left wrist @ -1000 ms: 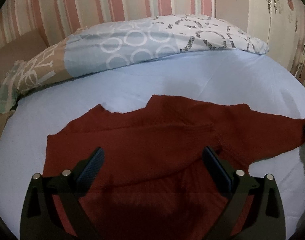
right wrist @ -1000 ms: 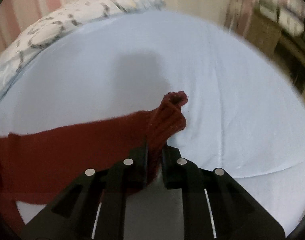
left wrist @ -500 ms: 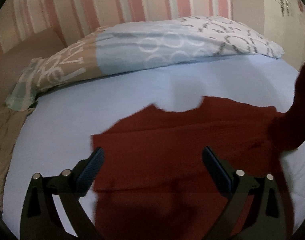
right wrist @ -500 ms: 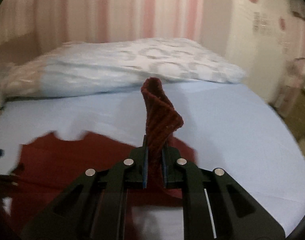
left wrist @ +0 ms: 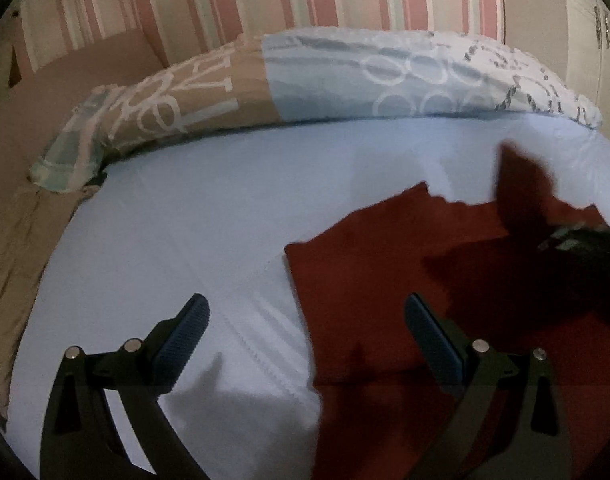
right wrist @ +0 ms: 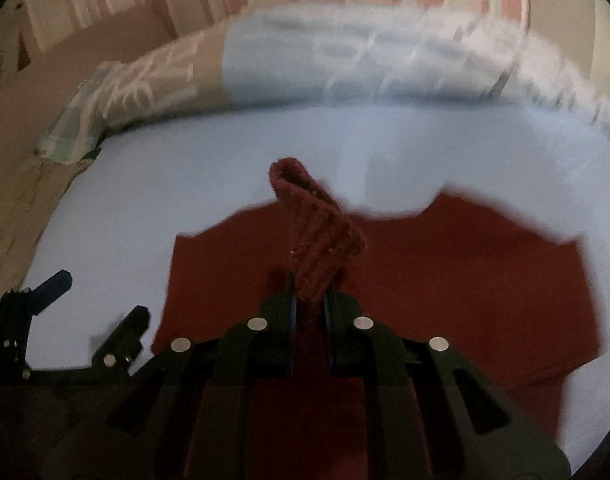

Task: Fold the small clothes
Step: 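Grasp the cuff with the right gripper and fold it across the sweater body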

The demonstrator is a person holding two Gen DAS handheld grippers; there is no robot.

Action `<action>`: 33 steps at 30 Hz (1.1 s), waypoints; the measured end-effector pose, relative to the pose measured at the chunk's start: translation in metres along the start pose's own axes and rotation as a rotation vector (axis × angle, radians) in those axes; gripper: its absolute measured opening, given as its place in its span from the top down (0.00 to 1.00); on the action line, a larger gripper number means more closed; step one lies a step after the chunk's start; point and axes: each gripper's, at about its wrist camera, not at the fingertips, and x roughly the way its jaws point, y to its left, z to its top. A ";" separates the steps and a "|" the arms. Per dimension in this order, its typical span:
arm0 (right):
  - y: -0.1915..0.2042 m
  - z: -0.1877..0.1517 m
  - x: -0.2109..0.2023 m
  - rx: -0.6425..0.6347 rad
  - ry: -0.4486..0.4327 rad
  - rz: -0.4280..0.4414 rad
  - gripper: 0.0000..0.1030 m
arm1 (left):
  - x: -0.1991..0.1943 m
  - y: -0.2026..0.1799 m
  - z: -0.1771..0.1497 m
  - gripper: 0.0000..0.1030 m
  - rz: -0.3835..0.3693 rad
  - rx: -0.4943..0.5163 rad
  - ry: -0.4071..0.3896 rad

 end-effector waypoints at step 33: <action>-0.138 -0.049 -0.063 0.076 -0.080 -0.085 0.12 | 0.054 -0.118 -0.005 0.88 -0.090 0.144 0.071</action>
